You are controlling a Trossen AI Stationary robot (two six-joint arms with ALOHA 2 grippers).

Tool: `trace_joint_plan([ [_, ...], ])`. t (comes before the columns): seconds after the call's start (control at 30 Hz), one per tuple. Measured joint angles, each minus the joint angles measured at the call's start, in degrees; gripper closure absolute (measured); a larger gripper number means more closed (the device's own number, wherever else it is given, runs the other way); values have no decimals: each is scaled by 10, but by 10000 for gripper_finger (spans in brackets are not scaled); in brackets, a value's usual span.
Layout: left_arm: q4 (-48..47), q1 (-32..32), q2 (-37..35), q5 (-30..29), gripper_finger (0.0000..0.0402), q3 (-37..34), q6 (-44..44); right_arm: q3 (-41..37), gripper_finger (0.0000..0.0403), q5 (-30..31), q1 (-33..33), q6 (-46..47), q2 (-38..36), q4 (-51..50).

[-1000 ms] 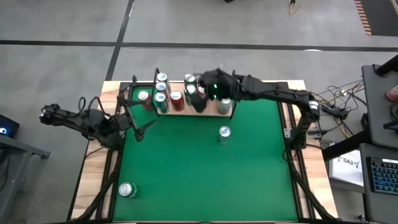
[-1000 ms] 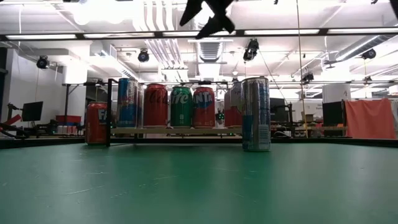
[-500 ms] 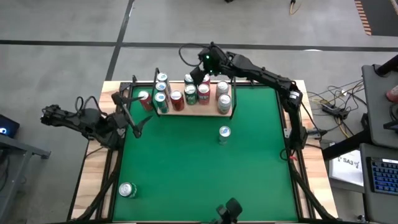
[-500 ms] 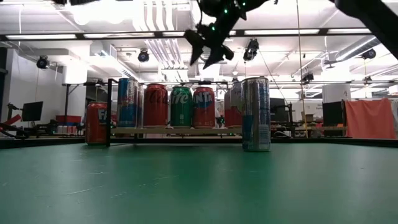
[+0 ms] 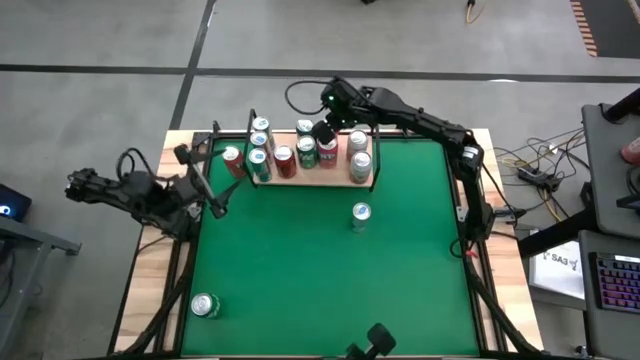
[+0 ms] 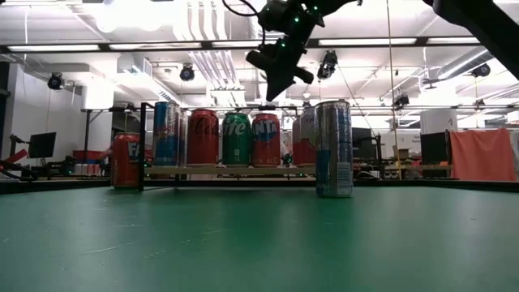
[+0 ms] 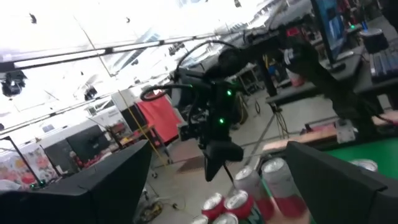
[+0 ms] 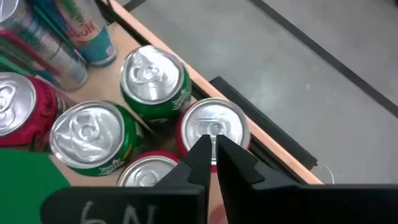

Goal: Pick and place cans onto a shelf
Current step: Adjust the soda cans on the shelf

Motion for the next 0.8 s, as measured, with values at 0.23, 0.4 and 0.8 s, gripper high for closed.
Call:
trace_joint_plan([
  [0.23, 0, 0, -2, 0, 45, 1, 1, -6, 390, 1, 4, 5, 3, 22],
  [0.4, -2, 0, -1, 0, 45, 1, -3, -11, 390, 5, 13, 5, 26, 39],
  [0.8, -3, 0, -1, -16, 45, 1, -3, -12, 390, 46, 14, 5, 49, 46],
])
